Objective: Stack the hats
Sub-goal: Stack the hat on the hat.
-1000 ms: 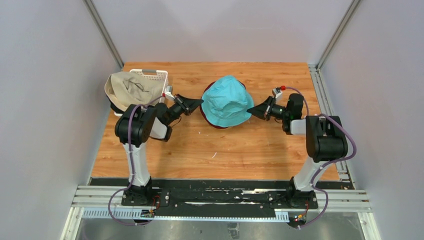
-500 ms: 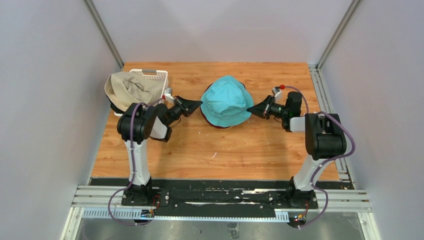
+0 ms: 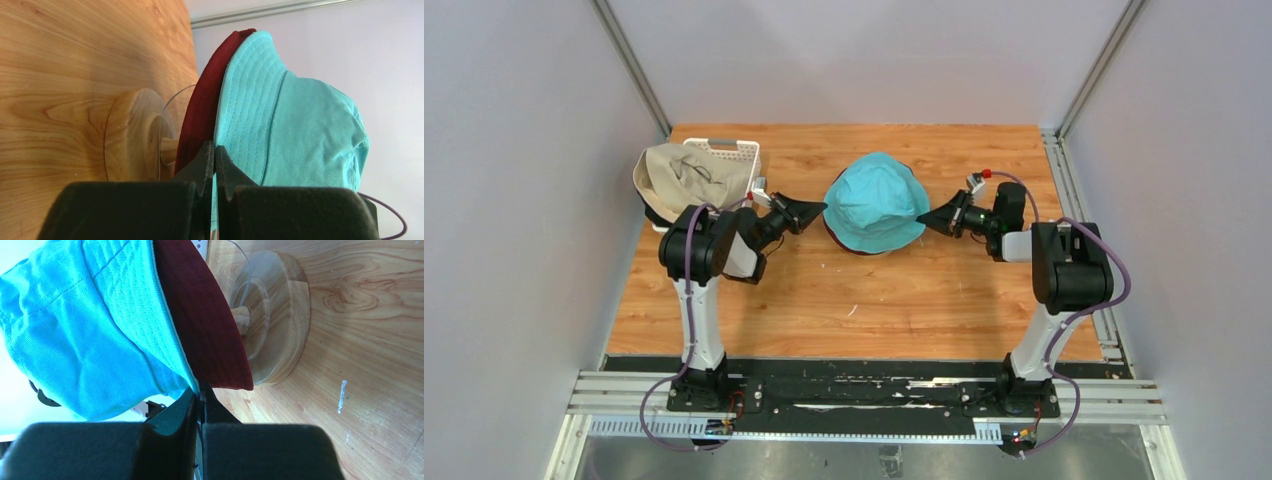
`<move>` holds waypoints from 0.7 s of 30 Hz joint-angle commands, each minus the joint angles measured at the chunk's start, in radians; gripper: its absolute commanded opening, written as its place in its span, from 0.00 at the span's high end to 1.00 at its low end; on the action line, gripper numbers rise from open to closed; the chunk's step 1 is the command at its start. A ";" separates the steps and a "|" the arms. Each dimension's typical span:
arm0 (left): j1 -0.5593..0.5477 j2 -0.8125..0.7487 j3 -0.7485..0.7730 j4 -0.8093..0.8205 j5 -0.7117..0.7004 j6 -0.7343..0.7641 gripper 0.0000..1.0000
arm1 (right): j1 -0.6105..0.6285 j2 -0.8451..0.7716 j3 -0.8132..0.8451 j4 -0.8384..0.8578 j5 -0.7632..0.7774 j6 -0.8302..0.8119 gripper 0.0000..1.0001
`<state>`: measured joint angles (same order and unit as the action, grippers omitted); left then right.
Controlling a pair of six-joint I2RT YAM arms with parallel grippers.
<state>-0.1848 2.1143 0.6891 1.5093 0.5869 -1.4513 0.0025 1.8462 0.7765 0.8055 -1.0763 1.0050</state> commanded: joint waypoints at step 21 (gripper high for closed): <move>0.046 0.015 0.008 0.037 0.007 0.007 0.71 | 0.002 -0.035 0.022 -0.187 0.066 -0.122 0.60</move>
<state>-0.1532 2.1319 0.7013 1.5043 0.5961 -1.4490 0.0067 1.8626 0.7940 0.6865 -1.0374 0.9375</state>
